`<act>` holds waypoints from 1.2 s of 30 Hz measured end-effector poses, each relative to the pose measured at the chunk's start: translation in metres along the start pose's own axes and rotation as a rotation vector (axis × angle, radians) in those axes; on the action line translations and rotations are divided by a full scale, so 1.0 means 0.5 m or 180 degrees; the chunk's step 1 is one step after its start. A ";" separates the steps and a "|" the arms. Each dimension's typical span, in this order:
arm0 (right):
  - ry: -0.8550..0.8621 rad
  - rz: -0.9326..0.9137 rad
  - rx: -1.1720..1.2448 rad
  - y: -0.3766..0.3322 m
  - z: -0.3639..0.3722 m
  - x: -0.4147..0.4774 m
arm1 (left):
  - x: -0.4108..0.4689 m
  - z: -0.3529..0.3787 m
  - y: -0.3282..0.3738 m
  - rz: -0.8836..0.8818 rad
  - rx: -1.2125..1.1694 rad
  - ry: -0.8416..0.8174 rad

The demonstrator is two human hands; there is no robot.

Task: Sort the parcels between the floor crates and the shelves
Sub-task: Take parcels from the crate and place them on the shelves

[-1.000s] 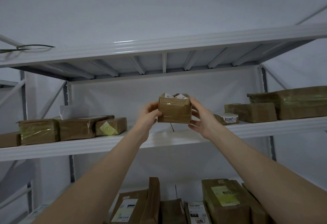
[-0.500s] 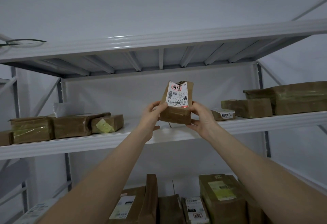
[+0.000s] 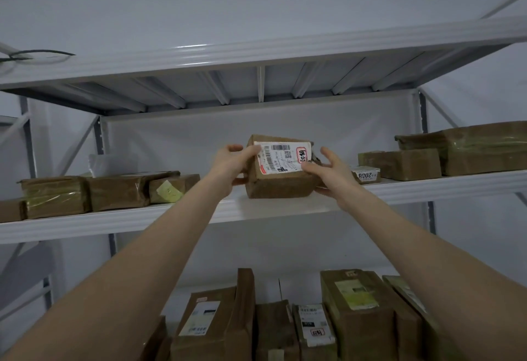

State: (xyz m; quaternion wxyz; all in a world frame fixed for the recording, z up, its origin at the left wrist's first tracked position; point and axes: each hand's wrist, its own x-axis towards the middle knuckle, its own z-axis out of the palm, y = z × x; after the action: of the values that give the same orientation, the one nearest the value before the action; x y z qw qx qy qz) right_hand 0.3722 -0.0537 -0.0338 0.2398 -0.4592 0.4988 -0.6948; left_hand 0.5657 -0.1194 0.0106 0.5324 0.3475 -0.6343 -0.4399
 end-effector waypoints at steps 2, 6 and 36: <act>-0.0079 0.0232 0.0171 0.006 0.006 -0.006 | -0.003 -0.001 -0.002 0.0116 -0.0184 0.0084; -0.0103 0.0514 0.0533 0.027 0.030 -0.014 | -0.028 0.016 -0.015 0.0426 -0.0645 -0.0251; 0.0214 -0.0016 0.0538 0.073 0.058 -0.055 | -0.079 0.044 -0.107 0.0577 -0.0012 -0.0131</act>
State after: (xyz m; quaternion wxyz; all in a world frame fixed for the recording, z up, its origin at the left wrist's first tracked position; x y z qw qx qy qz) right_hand 0.4059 -0.0599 -0.0757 0.2590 -0.4150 0.4450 -0.7501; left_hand 0.5505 -0.0991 -0.0547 0.5575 0.2785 -0.6731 -0.3982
